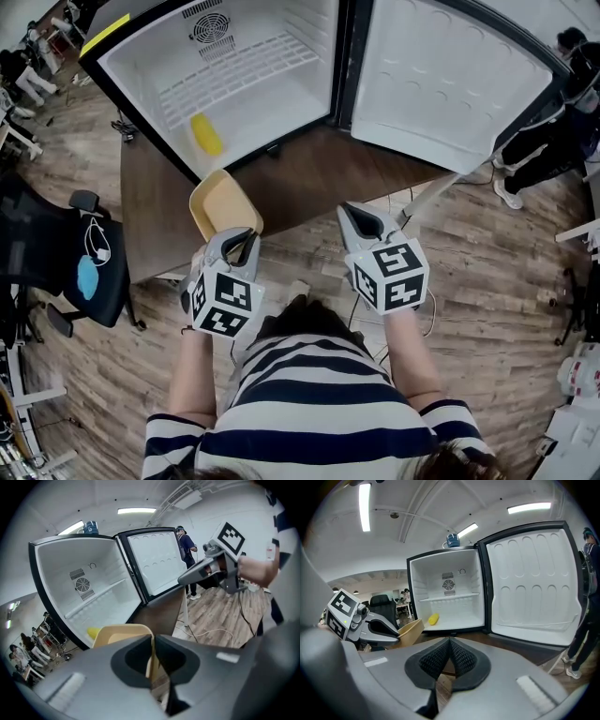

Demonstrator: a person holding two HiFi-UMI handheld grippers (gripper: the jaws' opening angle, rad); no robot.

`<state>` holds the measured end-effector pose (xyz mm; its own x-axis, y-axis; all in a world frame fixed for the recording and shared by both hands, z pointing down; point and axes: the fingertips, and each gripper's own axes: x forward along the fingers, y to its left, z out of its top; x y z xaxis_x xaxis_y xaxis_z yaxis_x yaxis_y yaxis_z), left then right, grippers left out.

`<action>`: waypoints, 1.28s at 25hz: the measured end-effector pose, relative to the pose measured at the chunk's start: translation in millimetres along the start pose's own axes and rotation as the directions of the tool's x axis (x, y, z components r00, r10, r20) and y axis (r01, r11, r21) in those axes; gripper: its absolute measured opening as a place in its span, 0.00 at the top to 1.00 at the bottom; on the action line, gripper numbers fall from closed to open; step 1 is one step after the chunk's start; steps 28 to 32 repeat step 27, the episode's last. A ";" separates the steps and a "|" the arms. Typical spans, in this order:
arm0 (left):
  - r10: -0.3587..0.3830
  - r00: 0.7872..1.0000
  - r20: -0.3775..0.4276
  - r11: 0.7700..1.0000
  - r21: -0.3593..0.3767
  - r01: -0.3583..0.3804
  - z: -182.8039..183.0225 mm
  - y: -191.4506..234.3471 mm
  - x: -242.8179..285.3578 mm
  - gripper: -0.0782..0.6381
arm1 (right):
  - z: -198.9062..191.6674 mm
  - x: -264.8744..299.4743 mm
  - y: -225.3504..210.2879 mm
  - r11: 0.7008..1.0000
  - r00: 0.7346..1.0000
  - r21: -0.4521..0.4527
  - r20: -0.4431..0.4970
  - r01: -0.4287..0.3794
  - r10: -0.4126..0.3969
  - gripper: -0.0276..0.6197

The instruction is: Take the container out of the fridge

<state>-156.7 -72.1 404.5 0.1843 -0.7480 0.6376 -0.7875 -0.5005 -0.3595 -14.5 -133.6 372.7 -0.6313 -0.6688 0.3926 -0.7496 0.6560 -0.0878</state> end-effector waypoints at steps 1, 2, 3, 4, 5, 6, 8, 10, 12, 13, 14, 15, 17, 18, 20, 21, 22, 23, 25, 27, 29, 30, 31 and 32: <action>-0.003 1.000 0.000 1.000 0.000 0.003 -0.6 -0.9 0.4 0.89 | 0.2 0.1 0.0 1.000 1.000 -0.003 0.000 0.003 -0.003 0.96; -0.007 1.000 0.000 1.000 0.000 0.007 -1.0 -1.8 0.8 0.89 | 0.1 0.2 -0.1 1.000 1.000 -0.005 -0.001 0.005 -0.005 0.96; -0.010 1.000 0.001 1.000 0.000 0.010 -1.2 -2.8 1.2 0.89 | -0.1 0.3 -0.1 1.000 1.000 -0.007 -0.003 0.007 -0.007 0.96; -0.014 1.000 0.003 1.000 -0.003 0.014 -1.1 -3.6 1.4 0.89 | -0.4 0.4 0.1 1.000 1.000 -0.008 -0.005 0.007 -0.007 0.96; -0.019 1.000 0.007 1.000 -0.009 0.019 -0.9 -4.3 1.3 0.89 | -0.7 0.6 0.6 1.000 1.000 -0.009 -0.007 0.005 -0.005 0.96; -0.024 1.000 0.011 1.000 -0.016 0.024 -0.4 -5.0 1.1 0.89 | -0.9 0.9 1.3 1.000 1.000 -0.009 -0.008 0.003 -0.003 0.96; -0.036 0.999 0.015 0.999 -0.026 0.036 0.0 -6.8 0.9 0.89 | -1.5 1.3 2.6 1.000 1.000 -0.011 -0.012 -0.001 0.000 0.96; -0.044 0.999 0.009 0.999 -0.019 0.044 -0.5 -8.7 2.0 0.89 | -2.2 1.6 3.4 1.000 1.000 -0.015 -0.015 -0.001 0.001 0.96; -0.047 0.999 0.004 0.999 -0.004 0.047 0.4 -10.7 4.4 0.89 | -2.5 2.2 3.2 1.000 1.000 -0.018 -0.017 0.000 0.000 0.96; -0.050 0.999 0.004 0.999 0.003 0.050 1.8 -12.3 5.6 0.89 | -2.5 2.4 3.0 1.000 1.000 -0.018 -0.016 0.000 0.000 0.96; -0.055 0.998 0.005 0.998 0.008 0.055 3.5 -14.4 6.6 0.89 | -2.4 2.6 2.9 1.000 1.000 -0.016 -0.014 0.000 0.000 0.96; -0.062 0.998 0.008 0.998 0.012 0.062 5.4 -16.9 7.3 0.89 | -2.1 2.7 2.8 1.000 1.000 -0.014 -0.013 -0.001 0.001 0.96; -0.074 0.997 0.012 0.997 0.018 0.074 8.4 -21.7 8.4 0.89 | -1.5 2.6 2.6 1.000 1.000 -0.009 -0.011 -0.003 0.002 0.96; -0.079 0.997 0.012 0.997 0.021 0.079 9.3 -23.6 8.8 0.89 | -1.1 2.5 2.3 1.000 1.000 -0.008 -0.010 -0.002 0.002 0.96; -0.088 0.996 0.011 0.996 0.028 0.087 10.5 -26.2 9.9 0.89 | -1.0 2.6 1.4 1.000 1.000 -0.006 -0.010 -0.001 0.001 0.96; -0.092 0.996 0.010 0.995 0.032 0.091 11.3 -27.1 10.7 0.89 | -1.3 2.8 0.9 1.000 1.000 -0.005 -0.011 -0.001 0.001 0.96; -0.094 0.995 0.010 0.995 0.036 0.094 12.2 -27.7 11.6 0.89 | -1.9 3.1 0.3 1.000 1.000 -0.004 -0.012 -0.001 0.001 0.96; -0.095 0.995 0.010 0.995 0.040 0.095 13.1 -27.9 12.5 0.89 | -2.6 3.5 -0.1 1.000 1.000 -0.003 -0.014 -0.002 0.002 0.96; -0.092 0.996 0.010 0.995 0.048 0.092 14.6 -27.3 14.1 0.89 | -3.7 4.4 -0.4 1.000 1.000 -0.001 -0.016 -0.004 0.004 0.96; -0.087 0.996 0.009 0.995 0.056 0.087 15.8 -26.4 15.5 0.89 | -4.4 5.5 -0.6 1.000 1.000 0.000 -0.017 -0.006 0.006 0.96; -0.087 0.996 0.009 0.995 0.056 0.087 15.8 -26.4 15.5 0.89 | -4.4 5.5 -0.6 1.000 1.000 0.000 -0.017 -0.006 0.006 0.96; -0.087 0.996 0.009 0.995 0.056 0.087 15.8 -26.4 15.5 0.89 | -4.4 5.5 -0.6 1.000 1.000 0.000 -0.017 -0.006 0.006 0.96; -0.087 0.996 0.009 0.995 0.056 0.087 15.8 -26.4 15.5 0.89 | -4.4 5.5 -0.6 1.000 1.000 0.000 -0.017 -0.006 0.006 0.96; -0.087 0.996 0.009 0.995 0.056 0.087 15.8 -26.4 15.5 0.89 | -4.4 5.5 -0.6 1.000 1.000 0.000 -0.017 -0.006 0.006 0.96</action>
